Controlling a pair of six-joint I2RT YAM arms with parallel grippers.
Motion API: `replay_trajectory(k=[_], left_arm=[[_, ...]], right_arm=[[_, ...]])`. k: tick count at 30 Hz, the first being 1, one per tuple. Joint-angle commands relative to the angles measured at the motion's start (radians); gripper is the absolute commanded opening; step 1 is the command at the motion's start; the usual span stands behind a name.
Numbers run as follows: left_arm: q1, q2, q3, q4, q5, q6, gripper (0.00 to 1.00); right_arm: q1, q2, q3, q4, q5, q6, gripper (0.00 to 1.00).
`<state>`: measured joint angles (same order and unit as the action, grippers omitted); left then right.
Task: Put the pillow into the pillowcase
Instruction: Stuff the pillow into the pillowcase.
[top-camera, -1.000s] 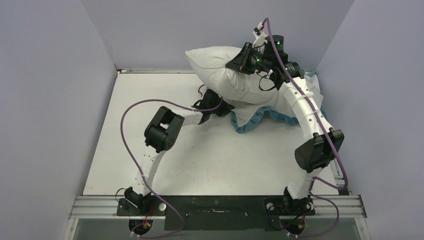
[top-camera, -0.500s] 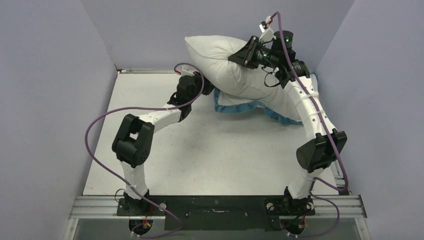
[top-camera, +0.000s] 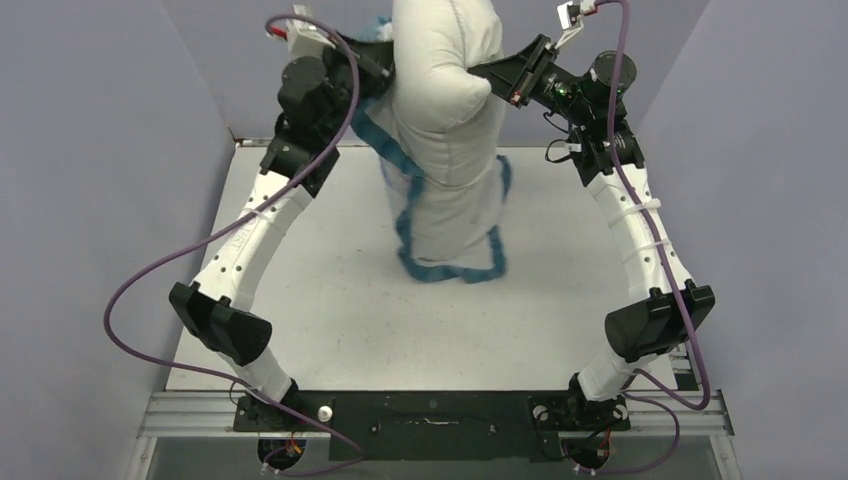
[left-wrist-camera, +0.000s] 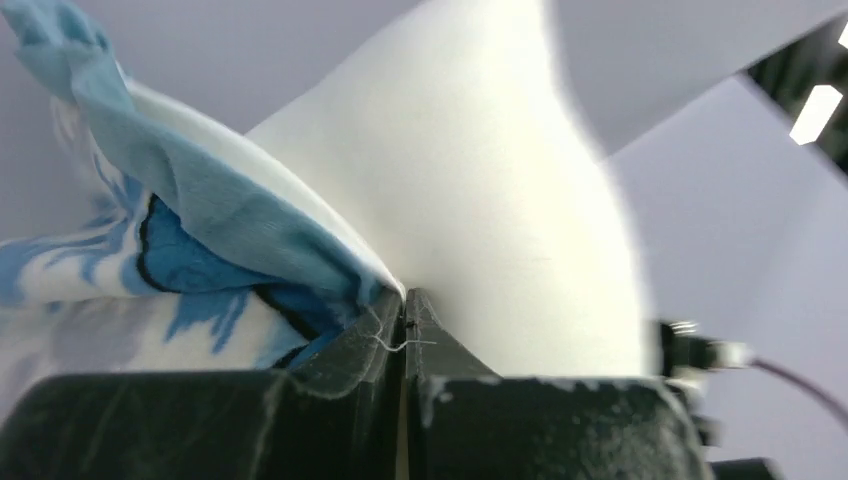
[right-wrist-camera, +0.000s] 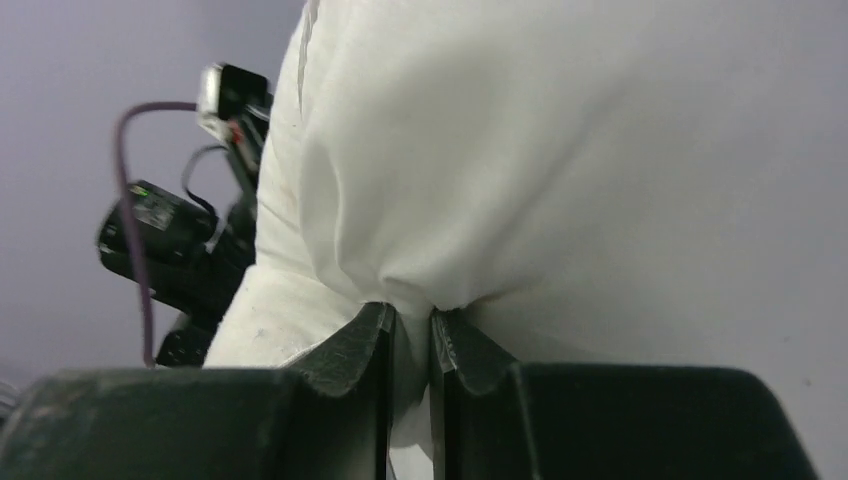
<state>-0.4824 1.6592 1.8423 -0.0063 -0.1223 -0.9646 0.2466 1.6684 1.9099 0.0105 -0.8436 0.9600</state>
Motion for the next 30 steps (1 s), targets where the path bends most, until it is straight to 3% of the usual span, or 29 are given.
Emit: replay_trajectory(k=[1, 3, 5, 8, 12, 15, 16, 17, 20, 22, 26, 30], left_arm=[[-0.056, -0.001, 0.426, 0.166, 0.168, 0.055, 0.0], [-0.083, 0.058, 0.511, 0.109, 0.194, 0.072, 0.0], [-0.09, 0.088, 0.502, 0.078, 0.228, 0.02, 0.0], [-0.105, 0.075, 0.34, 0.097, 0.276, -0.052, 0.0], [-0.164, 0.012, 0.094, 0.104, 0.262, -0.008, 0.0], [-0.166, -0.015, 0.008, -0.046, 0.247, 0.061, 0.0], [-0.164, -0.017, 0.007, -0.097, 0.24, 0.105, 0.01], [-0.161, -0.02, 0.009, -0.189, 0.215, 0.157, 0.15], [-0.143, -0.017, 0.025, -0.383, 0.162, 0.298, 0.55], [-0.134, -0.005, 0.046, -0.489, 0.106, 0.377, 0.69], [-0.127, 0.06, 0.13, -0.647, 0.014, 0.5, 0.85], [-0.124, 0.287, 0.476, -0.937, -0.025, 0.596, 0.89]], right_arm=[[0.023, -0.009, -0.089, 0.028, -0.062, 0.039, 0.05], [0.025, -0.039, -0.147, -0.002, -0.05, 0.008, 0.05], [0.025, -0.075, -0.245, -0.082, -0.026, -0.044, 0.05], [0.026, -0.139, -0.388, -0.167, 0.011, -0.137, 0.05], [0.021, -0.2, -0.541, -0.288, 0.072, -0.231, 0.05], [0.005, -0.22, -0.59, -0.461, 0.153, -0.305, 0.05], [-0.003, -0.217, -0.596, -0.519, 0.177, -0.335, 0.05], [-0.013, -0.213, -0.6, -0.57, 0.196, -0.364, 0.07], [-0.037, -0.212, -0.611, -0.692, 0.284, -0.438, 0.23], [-0.061, -0.227, -0.631, -0.728, 0.338, -0.47, 0.41], [-0.104, -0.264, -0.644, -0.779, 0.475, -0.496, 0.77], [-0.139, -0.26, -0.624, -0.783, 0.53, -0.472, 0.99]])
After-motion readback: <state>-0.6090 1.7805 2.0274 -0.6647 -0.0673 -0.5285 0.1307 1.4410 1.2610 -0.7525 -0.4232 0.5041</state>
